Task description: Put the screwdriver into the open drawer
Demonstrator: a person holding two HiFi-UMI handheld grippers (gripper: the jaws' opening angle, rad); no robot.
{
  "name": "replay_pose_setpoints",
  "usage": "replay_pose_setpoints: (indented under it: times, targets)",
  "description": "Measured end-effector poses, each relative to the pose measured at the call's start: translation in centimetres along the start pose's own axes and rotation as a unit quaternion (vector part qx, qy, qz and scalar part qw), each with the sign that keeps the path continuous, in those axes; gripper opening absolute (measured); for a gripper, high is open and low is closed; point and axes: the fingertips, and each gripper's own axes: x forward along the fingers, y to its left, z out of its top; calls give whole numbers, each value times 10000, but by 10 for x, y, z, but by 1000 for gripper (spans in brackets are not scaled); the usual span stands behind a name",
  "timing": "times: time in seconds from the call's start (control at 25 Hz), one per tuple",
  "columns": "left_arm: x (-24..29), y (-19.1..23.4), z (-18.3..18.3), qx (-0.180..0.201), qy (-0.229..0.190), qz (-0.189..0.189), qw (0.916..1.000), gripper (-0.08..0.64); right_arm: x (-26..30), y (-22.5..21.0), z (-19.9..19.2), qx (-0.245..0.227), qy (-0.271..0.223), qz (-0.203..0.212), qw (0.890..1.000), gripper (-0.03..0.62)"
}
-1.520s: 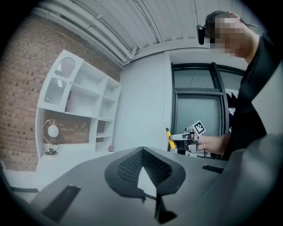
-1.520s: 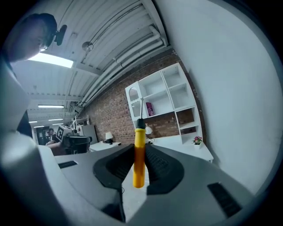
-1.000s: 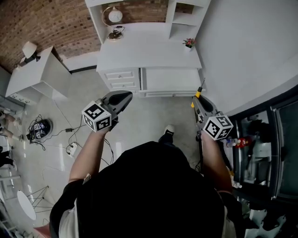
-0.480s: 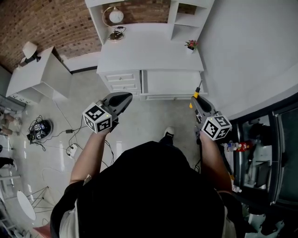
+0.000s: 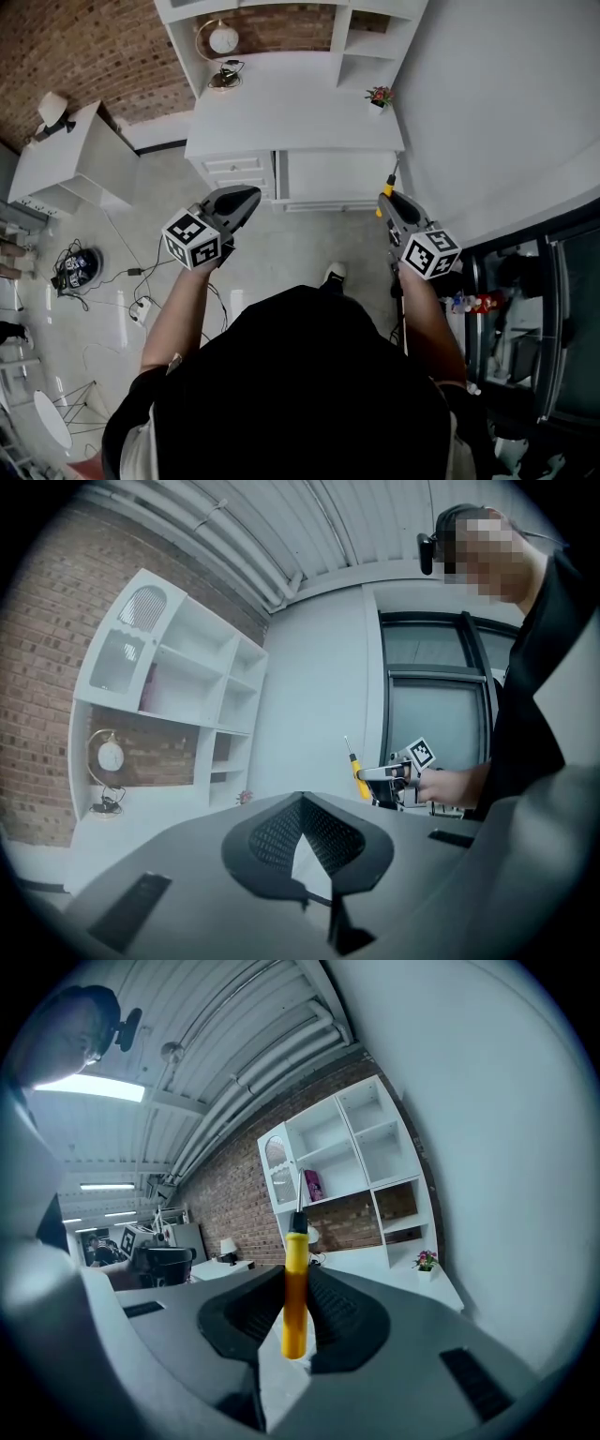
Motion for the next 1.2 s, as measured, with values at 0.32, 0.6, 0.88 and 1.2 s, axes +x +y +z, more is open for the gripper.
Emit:
replay_pose_setpoints:
  times: [0.32, 0.6, 0.88, 1.2]
  targets:
    - [44, 25, 3, -105, 28, 131, 9999, 17, 27, -45, 12, -126, 169, 77, 9997, 84]
    - [78, 48, 4, -164, 150, 234, 9995, 15, 59, -83, 24, -58, 204, 206, 9996, 84]
    - [113, 66, 16, -229, 151, 326, 9991, 17, 88, -122, 36, -107, 334, 347, 9988, 84]
    - [151, 80, 24, -177, 166, 414, 9988, 16, 118, -162, 46, -162, 458, 528, 9974, 84]
